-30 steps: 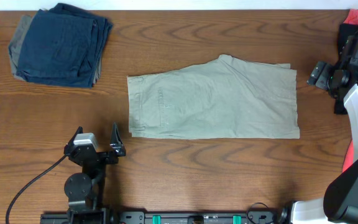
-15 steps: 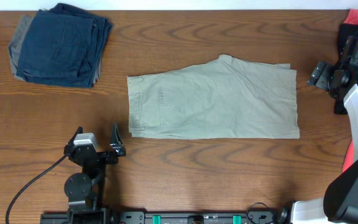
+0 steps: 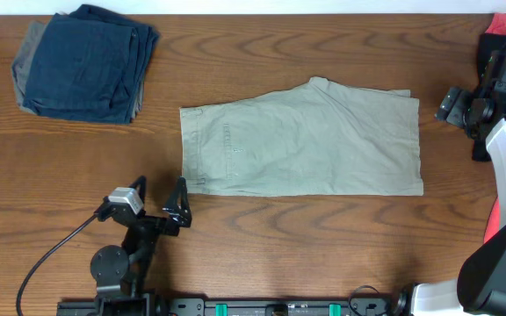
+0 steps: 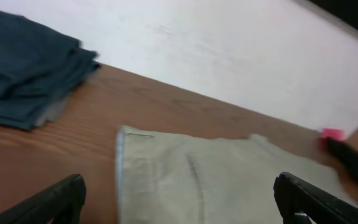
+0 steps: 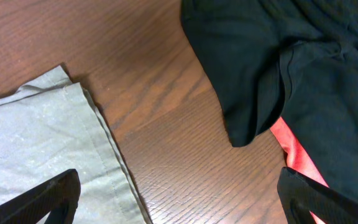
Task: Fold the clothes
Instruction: 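Move the left gripper to the left end of the khaki pants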
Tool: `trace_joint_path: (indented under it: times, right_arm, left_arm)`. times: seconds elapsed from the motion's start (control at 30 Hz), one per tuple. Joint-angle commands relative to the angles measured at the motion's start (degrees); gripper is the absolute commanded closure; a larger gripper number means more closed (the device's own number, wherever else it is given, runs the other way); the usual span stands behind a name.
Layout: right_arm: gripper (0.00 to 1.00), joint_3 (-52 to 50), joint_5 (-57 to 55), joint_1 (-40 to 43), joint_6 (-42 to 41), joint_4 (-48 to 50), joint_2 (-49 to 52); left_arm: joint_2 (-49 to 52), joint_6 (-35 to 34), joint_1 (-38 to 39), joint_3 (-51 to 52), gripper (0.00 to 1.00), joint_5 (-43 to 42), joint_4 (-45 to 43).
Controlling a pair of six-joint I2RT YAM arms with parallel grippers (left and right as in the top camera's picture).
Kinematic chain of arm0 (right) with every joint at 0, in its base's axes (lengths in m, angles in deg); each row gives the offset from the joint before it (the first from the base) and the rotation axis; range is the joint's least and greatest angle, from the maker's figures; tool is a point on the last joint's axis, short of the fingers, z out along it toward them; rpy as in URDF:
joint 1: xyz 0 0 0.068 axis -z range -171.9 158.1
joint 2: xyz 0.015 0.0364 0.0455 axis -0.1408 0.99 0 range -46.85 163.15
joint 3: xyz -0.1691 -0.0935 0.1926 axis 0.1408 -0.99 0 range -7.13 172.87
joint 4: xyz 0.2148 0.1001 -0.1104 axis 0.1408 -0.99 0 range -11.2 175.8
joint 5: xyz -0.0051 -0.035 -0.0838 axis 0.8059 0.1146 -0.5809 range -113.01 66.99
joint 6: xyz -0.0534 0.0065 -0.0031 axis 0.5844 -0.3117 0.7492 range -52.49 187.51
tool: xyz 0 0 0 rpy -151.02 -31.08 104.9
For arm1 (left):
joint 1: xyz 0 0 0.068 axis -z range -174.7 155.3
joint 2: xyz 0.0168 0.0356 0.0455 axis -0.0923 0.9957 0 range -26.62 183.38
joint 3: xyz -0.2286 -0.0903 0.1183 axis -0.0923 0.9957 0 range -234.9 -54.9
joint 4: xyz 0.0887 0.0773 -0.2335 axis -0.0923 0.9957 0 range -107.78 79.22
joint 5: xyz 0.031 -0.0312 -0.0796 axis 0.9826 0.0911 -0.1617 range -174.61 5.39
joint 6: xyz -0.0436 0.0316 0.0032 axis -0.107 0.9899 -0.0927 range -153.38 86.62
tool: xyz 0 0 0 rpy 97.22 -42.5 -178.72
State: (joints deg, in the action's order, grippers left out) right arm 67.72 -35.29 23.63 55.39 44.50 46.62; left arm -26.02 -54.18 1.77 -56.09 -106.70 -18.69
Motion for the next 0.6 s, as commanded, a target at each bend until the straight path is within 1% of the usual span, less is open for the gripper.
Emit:
trace_joint_path:
  times: [0.0,0.1,0.17,0.23,0.33,0.43,0.57]
  right_arm:
    - [0.01,0.3,-0.8,0.5,0.2,-0.1,-0.6]
    - [0.01,0.3,-0.8,0.5,0.2,-0.1,-0.6]
    - [0.01,0.3,-0.8,0.5,0.2,-0.1,-0.6]
    - [0.01,0.3,-0.8,0.5,0.2,-0.1,-0.6]
    - [0.01,0.3,-0.8,0.5,0.2,-0.1,-0.6]
    - [0.01,0.3,-0.8,0.5,0.2,-0.1,-0.6]
    - [0.01,0.3,-0.8,0.5,0.2,-0.1,-0.6]
  left_arm:
    - [-0.3,-3.3,0.2,-0.9,0.02,-6.7,-1.6]
    - [1.2,-2.1,0.2,-4.7,0.02,-4.2,0.1]
    - [4.3,0.4,0.2,-9.3,0.02,-2.3,4.7]
    - [10.3,4.8,0.2,-15.6,0.02,-1.6,10.0]
    - [22.4,9.6,0.2,-26.3,0.02,-0.3,17.5]
    - [37.1,13.0,0.2,-38.9,0.02,0.7,27.1]
    - [57.2,15.3,0.2,-55.7,0.02,0.7,40.8]
